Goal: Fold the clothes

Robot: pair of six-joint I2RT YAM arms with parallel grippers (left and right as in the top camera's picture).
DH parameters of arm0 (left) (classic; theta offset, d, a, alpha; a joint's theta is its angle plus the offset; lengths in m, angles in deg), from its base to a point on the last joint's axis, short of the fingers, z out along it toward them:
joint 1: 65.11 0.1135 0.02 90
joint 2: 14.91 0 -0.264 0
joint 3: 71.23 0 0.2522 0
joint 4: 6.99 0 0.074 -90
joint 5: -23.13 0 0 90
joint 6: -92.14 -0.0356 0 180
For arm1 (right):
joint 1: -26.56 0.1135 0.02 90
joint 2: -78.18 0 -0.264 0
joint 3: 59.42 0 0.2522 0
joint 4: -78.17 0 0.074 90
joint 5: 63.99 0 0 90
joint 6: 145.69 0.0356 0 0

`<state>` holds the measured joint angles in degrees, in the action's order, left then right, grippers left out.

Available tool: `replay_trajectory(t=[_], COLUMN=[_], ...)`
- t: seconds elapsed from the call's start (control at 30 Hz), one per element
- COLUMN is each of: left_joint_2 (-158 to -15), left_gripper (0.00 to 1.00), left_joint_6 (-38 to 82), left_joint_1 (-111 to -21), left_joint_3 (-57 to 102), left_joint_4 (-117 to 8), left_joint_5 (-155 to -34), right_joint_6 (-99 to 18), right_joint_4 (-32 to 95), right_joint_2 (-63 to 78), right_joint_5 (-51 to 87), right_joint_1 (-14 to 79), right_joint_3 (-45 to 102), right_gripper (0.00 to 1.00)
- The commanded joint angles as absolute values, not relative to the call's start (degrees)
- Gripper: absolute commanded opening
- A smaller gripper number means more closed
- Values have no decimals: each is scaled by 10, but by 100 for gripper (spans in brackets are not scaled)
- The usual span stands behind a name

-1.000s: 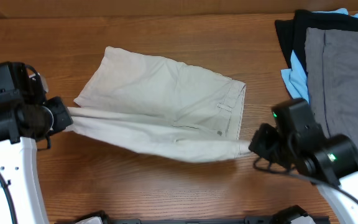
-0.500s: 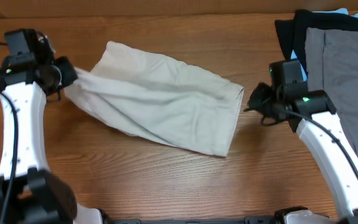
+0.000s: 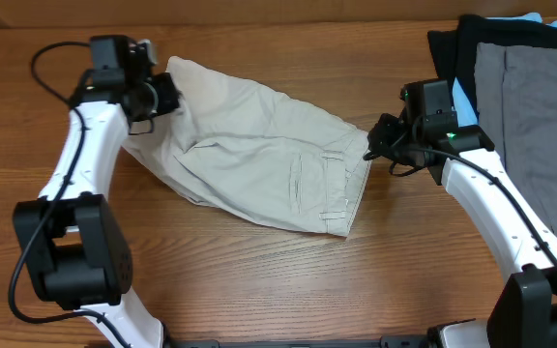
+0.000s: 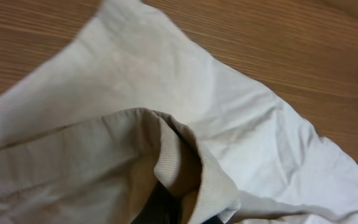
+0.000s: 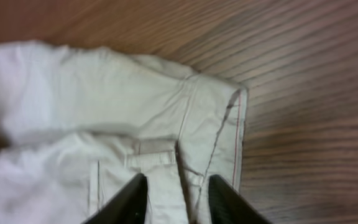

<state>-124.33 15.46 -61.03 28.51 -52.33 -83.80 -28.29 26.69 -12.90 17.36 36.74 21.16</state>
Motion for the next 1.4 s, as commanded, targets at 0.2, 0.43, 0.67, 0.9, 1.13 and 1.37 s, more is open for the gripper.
replay_trajectory(t=[0.2, 0.43, 0.67, 0.9, 1.13, 1.37], left_joint_2=[-1243, -1243, -1243, -1243, -1243, -1243], left_gripper=[4, 4, 4, 4, 4, 4], left_joint_6=[143, 144, 146, 146, 146, 145], left_joint_1=[-618, -599, -578, -573, -573, -557], left_joint_3=[297, 297, 297, 297, 297, 324], left_joint_4=[-549, -579, -600, -608, -613, -639], left_joint_5=[-768, -730, -726, -722, -712, -712], right_joint_6=[-363, -391, -394, -394, -389, -372], right_joint_4=[274, 302, 322, 352, 354, 342], right_joint_2=[-224, -261, -284, -318, -322, -274], right_joint_5=[86, 45, 55, 58, 50, 28], right_joint_1=[375, 393, 412, 414, 415, 398], right_joint_3=[226, 226, 226, 226, 226, 227], right_gripper=[45, 51, 55, 63, 41, 4])
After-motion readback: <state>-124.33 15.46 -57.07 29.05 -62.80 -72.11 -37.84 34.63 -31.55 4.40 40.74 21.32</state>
